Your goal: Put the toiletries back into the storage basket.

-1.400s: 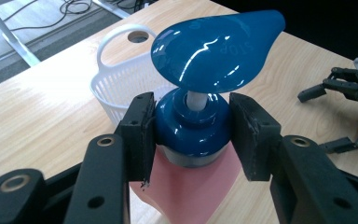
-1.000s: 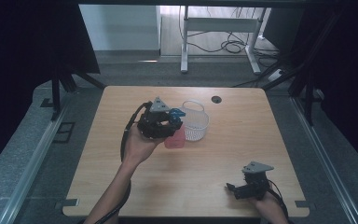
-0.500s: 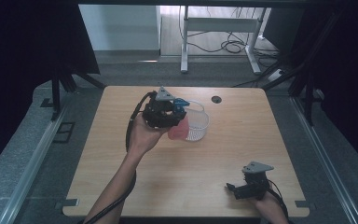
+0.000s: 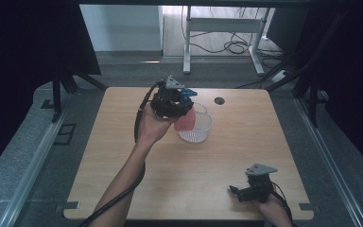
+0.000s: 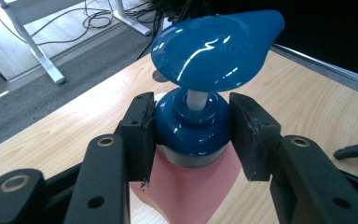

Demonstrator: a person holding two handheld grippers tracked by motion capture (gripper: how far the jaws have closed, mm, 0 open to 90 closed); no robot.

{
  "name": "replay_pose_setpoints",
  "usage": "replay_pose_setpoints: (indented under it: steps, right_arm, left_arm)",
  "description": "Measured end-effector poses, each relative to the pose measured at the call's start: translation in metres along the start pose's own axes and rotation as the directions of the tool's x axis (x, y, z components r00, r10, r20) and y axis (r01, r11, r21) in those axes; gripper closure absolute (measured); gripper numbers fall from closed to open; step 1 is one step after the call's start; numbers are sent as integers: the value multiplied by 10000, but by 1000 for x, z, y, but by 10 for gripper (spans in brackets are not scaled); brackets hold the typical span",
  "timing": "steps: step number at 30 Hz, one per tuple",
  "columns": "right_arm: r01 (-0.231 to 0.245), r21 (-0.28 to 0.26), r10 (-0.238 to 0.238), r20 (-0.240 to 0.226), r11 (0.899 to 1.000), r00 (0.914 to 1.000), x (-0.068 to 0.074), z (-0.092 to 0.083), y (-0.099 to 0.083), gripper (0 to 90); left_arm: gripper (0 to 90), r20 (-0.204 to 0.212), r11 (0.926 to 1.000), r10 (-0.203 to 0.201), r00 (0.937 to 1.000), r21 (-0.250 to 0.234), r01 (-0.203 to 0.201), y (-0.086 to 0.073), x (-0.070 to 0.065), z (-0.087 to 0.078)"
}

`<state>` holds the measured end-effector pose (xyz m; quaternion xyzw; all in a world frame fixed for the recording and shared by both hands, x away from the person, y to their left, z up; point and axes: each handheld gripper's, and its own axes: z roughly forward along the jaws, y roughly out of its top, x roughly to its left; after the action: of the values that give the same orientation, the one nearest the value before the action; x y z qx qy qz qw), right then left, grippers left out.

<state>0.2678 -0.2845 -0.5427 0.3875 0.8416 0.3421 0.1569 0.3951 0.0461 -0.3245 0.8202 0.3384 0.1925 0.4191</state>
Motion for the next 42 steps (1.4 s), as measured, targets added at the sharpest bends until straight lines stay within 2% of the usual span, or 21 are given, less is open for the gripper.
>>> replay_pose_setpoints:
  steps: [22,33,42]
  right_arm:
    - [54,-25,-54,-12,10000,10000,0,0,0,0]
    - [67,-17,-68,-32,10000,10000,0,0,0,0]
    - [90,-23,-90,-27,10000,10000,0,1,0,0]
  left_arm:
    - [532,-235,9999,-105,9997,-93,102,17,-7,43]
    - [532,-304,9998,-219,9993,-3,219,15,-7,62]
    - [532,-364,9994,-268,9990,204,276,7,-7,76]
